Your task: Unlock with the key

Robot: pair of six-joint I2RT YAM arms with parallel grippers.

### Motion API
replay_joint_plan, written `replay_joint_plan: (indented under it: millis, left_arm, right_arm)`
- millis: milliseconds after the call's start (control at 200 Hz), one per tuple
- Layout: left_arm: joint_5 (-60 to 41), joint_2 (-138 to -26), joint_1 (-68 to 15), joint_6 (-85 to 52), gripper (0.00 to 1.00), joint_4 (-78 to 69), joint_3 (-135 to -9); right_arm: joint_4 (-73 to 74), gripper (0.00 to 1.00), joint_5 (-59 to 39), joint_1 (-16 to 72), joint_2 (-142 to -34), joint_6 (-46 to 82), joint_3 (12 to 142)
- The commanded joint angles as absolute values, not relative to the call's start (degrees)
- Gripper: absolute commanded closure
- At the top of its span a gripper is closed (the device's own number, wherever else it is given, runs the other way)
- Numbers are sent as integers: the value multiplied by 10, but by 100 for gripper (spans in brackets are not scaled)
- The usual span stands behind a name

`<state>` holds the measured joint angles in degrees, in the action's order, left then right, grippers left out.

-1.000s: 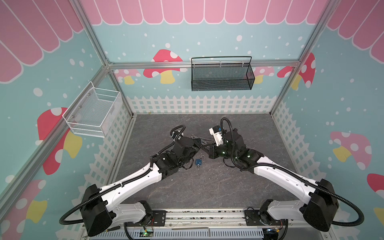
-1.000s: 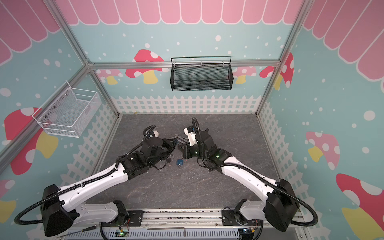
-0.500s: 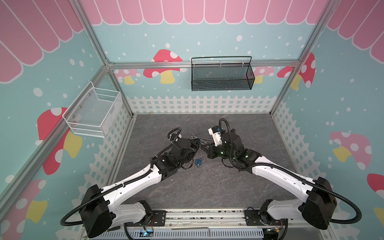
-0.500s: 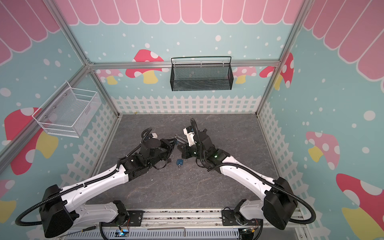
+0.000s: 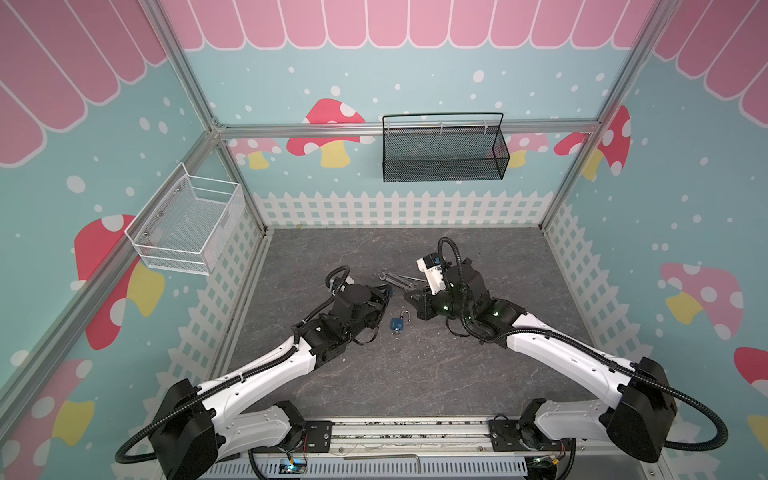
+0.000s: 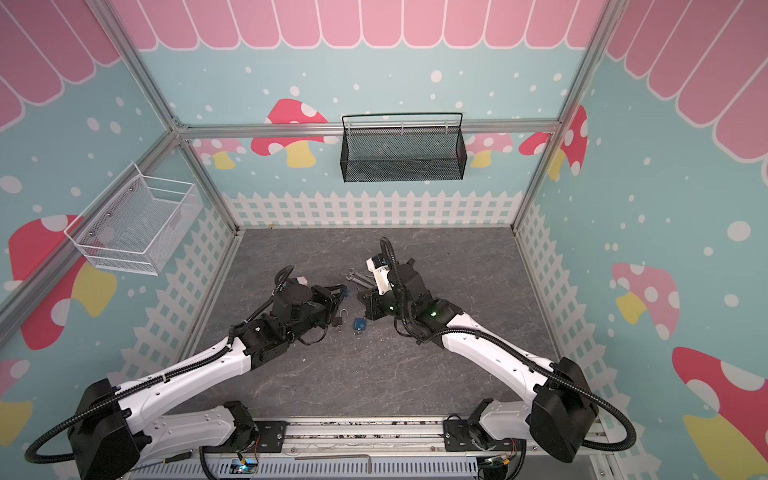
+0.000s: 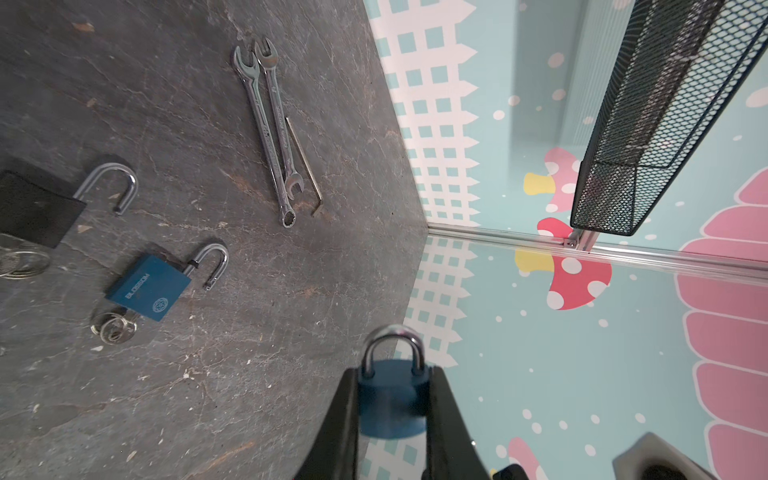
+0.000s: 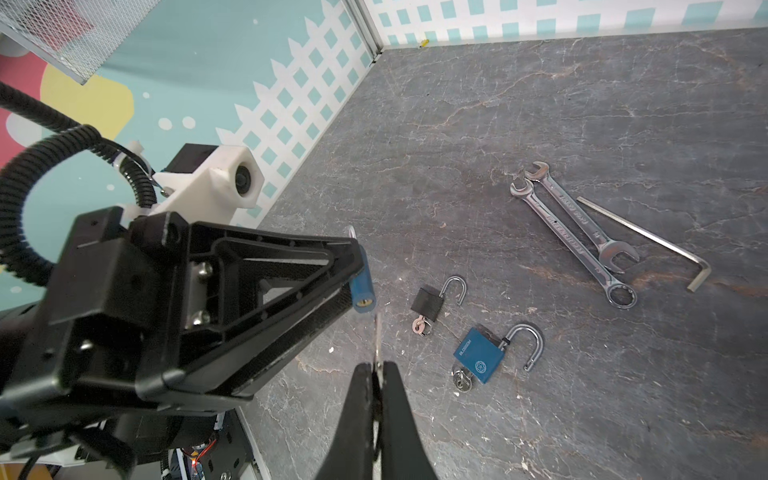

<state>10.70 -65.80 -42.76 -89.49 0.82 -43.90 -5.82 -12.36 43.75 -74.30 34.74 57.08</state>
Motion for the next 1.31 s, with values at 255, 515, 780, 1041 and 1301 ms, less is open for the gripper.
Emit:
replay_joint_plan:
  millis: [255, 515, 780, 1041, 1301]
  left_arm:
    - [81, -621, -412, -948, 100, -29, -414]
    - [63, -608, -408, -945, 100, -17, -413]
    - [62, -606, -404, -940, 100, -3, -417]
    - [63, -608, -404, -928, 100, 12, -427]
    - [69, -606, -405, -914, 100, 27, -437]
  right_arm:
    - [-95, 100, -198, 448, -792, 309, 633]
    - [-148, 100, -180, 448, -816, 287, 668]
    - [-151, 100, -195, 448, -823, 290, 665]
    - [-146, 100, -198, 448, -824, 292, 681]
    - [-144, 100, -201, 449, -826, 292, 678]
